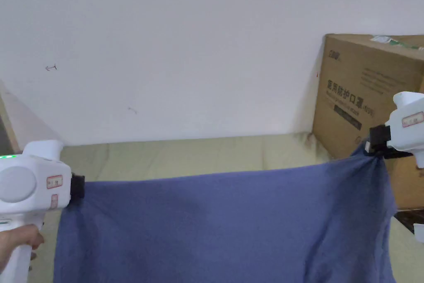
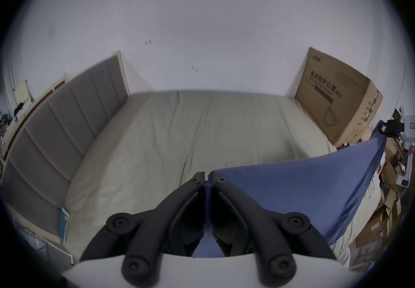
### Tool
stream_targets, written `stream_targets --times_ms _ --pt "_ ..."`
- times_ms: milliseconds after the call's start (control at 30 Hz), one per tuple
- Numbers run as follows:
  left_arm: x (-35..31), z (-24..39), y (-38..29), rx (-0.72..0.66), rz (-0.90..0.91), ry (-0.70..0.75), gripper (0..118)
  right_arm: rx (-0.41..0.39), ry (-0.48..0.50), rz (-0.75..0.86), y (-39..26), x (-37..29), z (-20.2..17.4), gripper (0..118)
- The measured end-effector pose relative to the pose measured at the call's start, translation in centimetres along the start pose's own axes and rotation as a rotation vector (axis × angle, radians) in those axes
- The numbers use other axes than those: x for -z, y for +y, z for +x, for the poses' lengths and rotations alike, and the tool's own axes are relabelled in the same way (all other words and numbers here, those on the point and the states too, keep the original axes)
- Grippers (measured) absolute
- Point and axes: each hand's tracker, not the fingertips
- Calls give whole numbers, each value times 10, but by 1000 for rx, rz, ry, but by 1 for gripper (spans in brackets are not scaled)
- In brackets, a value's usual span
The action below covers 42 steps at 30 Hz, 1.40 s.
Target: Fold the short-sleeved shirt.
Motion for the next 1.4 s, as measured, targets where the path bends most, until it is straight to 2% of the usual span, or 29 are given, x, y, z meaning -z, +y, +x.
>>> stream_targets --times_ms 167,333,467,767,867,1000,1133,1267,1400 --pt "-11 11 73 26 91 25 4 7 -30 70 51 -25 -22 4" --pt "-7 16 141 49 170 61 4 45 -56 117 125 -18 -36 4" --pt "2 20 193 71 226 104 4 42 -70 175 173 -13 -55 4" --pt "20 16 275 61 301 155 4 42 -79 236 231 -13 -84 4" --pt "26 21 289 111 313 200 4 44 -86 248 244 -11 -90 4" --pt "42 22 284 112 329 211 4 -5 -110 243 248 9 -94 4" --pt "91 26 250 160 259 243 4 1 -113 187 228 55 -87 4" --pt "164 23 189 100 108 208 4 -33 -160 33 181 133 -80 4" --pt "236 26 111 74 -75 202 4 -35 -182 -140 115 212 -67 4"
